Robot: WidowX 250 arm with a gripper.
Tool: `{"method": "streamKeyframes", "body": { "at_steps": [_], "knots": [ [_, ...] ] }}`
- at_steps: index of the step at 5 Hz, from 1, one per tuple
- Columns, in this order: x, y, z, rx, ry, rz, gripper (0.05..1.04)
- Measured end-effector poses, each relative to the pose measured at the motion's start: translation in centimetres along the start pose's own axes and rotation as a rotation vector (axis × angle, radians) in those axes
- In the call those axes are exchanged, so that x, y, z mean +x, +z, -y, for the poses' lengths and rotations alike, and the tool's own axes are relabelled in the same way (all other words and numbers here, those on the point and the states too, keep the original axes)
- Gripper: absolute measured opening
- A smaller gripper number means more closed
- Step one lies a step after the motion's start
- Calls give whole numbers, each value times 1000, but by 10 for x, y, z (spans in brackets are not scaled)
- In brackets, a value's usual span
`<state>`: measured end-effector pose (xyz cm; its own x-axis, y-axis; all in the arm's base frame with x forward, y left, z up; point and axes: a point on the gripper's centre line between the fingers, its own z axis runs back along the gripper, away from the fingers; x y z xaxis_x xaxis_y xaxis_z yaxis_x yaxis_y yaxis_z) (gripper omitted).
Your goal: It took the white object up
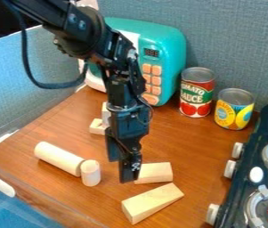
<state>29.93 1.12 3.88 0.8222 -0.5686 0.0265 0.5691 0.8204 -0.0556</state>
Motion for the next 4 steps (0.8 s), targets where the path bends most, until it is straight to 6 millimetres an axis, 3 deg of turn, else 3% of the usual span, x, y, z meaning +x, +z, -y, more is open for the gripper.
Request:
{"method": "streamKeyframes", "body": {
  "at_steps": [2, 4],
  "knots": [
    [30, -18, -16, 17, -95, -12, 1001],
    [28, -23, -13, 10, -105, -8, 1001]
  ]
}}
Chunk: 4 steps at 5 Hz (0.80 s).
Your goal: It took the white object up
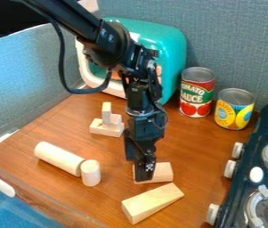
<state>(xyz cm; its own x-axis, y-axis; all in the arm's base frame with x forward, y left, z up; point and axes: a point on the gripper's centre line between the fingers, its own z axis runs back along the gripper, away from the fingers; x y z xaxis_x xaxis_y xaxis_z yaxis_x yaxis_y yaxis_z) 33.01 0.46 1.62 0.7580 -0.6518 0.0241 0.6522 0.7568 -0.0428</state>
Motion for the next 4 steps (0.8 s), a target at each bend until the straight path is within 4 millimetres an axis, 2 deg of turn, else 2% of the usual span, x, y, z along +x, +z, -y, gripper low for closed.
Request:
{"method": "streamKeyframes", "body": {
  "at_steps": [1, 2, 3, 4],
  "knots": [
    [-3, -2, 5, -12, -1, 4, 1001],
    [-3, 6, 9, -19, -4, 28, 1001],
    [-3, 6, 7, -1, 6, 25, 1001],
    [1, -7, 5, 8, 18, -2, 1001]
  ]
}}
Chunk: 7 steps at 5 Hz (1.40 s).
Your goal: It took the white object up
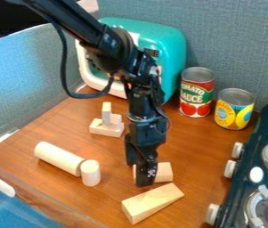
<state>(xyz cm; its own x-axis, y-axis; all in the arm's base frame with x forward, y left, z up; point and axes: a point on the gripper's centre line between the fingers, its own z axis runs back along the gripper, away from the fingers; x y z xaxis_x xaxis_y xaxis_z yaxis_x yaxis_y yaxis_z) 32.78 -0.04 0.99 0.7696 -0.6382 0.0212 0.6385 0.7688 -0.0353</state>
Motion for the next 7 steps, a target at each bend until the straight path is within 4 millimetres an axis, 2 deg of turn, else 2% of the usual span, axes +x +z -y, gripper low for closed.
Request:
{"method": "streamKeyframes", "body": {
  "at_steps": [1, 2, 3, 4, 6, 7],
  "knots": [
    [8, -3, -2, 16, 2, -1, 966],
    [12, -4, 0, 19, 7, 0, 847],
    [12, -4, 2, 3, 14, 4, 568],
    [6, -3, 2, 2, 105, -32, 544],
    [-16, 44, -22, -12, 382, 26, 544],
    [-16, 63, -37, -43, 493, 60, 544]
  ]
}}
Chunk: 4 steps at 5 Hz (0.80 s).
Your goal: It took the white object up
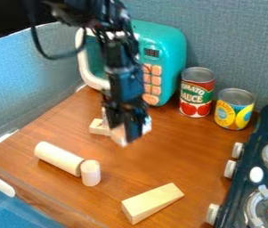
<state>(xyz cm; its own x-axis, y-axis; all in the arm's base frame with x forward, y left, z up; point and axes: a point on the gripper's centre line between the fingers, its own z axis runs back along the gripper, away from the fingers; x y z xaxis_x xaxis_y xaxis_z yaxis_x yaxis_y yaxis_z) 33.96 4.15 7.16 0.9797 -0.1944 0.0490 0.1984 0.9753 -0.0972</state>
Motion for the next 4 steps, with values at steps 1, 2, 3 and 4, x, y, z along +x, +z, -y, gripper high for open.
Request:
{"method": "streamKeyframes", "body": {
  "at_steps": [1, 2, 3, 4],
  "knots": [
    [12, 3, -19, -8, 97, -12, 544],
    [23, -7, -32, 12, 165, -40, 544],
    [30, -6, -43, 51, 211, -34, 544],
    [32, -7, -46, 66, 237, -35, 544]
  ]
}}
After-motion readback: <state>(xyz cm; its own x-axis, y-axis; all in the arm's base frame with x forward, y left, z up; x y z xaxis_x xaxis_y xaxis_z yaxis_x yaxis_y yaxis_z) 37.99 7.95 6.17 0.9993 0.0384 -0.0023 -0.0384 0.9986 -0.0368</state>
